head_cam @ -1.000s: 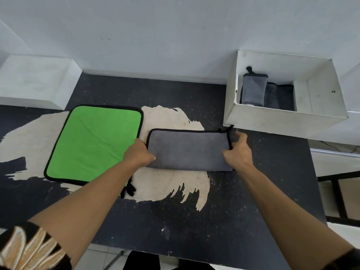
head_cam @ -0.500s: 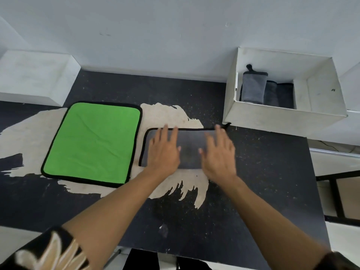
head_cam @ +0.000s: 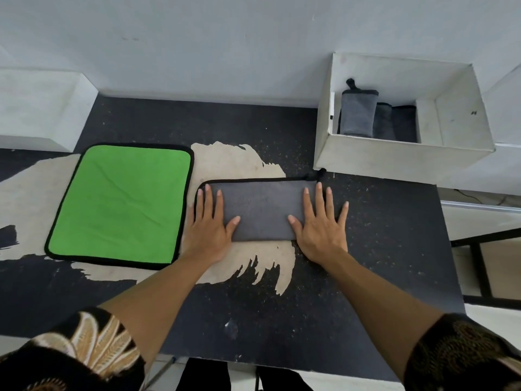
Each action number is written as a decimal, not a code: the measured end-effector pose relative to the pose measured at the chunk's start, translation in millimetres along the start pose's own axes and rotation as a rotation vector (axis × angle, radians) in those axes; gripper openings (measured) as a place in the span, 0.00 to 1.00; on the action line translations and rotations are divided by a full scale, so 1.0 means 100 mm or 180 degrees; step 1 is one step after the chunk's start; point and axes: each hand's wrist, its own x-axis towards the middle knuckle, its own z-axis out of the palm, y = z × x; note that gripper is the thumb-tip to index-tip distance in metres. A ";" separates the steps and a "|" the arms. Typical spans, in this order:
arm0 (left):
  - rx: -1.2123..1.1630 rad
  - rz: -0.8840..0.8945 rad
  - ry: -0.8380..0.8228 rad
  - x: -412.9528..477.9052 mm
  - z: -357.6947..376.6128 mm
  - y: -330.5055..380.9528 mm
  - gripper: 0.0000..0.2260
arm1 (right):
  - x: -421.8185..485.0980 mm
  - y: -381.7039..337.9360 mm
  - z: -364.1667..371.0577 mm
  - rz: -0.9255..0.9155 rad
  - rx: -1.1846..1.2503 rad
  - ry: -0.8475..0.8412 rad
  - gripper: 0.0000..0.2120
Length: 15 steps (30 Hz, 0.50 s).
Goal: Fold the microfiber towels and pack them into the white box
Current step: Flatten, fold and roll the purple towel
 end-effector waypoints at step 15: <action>-0.1153 -0.1877 -0.0540 -0.05 -0.50 0.04 0.09 | 0.01 0.01 -0.52 0.1963 0.1869 -0.0487 0.15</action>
